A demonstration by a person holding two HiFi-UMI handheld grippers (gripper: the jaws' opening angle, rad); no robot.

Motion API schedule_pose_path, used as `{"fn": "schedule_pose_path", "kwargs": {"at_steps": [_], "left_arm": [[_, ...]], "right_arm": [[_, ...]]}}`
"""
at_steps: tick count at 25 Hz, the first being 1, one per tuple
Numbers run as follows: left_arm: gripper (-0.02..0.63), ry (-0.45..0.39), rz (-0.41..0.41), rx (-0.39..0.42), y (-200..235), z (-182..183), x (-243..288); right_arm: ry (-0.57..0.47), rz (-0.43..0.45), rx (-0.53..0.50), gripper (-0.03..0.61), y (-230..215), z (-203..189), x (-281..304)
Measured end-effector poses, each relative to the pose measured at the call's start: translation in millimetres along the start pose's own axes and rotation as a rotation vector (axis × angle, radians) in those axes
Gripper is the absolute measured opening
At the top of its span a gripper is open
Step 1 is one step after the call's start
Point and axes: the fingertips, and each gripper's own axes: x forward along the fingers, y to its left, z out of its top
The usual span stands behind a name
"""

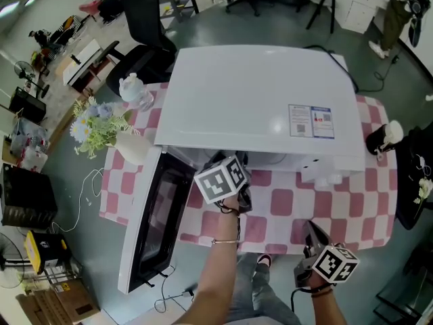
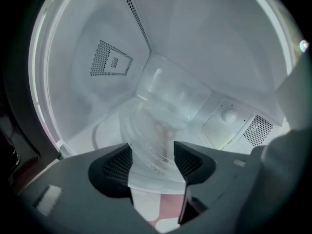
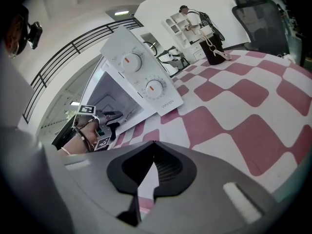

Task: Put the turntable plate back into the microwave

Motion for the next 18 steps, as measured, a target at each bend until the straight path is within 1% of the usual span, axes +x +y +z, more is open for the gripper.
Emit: {"fn": "schedule_pose_path", "kwargs": {"at_steps": [4, 7, 9, 13, 18], "left_arm": [[0.278, 0.026, 0.014, 0.025, 1.0, -2.3, -1.3], [0.299, 0.030, 0.063, 0.085, 6.8, -1.1, -5.7], [0.284, 0.010, 0.072, 0.124, 7.5, 3.0, -8.5], [0.285, -0.003, 0.055, 0.118, 5.7, 4.4, -11.9], [0.285, -0.010, 0.056, 0.127, 1.9, 4.5, -21.3]], "right_arm": [[-0.003, -0.005, -0.002, 0.011, -1.9, -0.5, -4.1], [-0.005, -0.004, 0.000, 0.011, -0.3, -1.1, -5.4], [-0.005, -0.001, 0.001, 0.011, 1.0, -2.6, -4.7], [0.006, 0.013, 0.003, 0.011, 6.7, -9.4, -2.2], [0.007, 0.028, -0.014, 0.009, 14.2, -10.1, -3.4]]}}
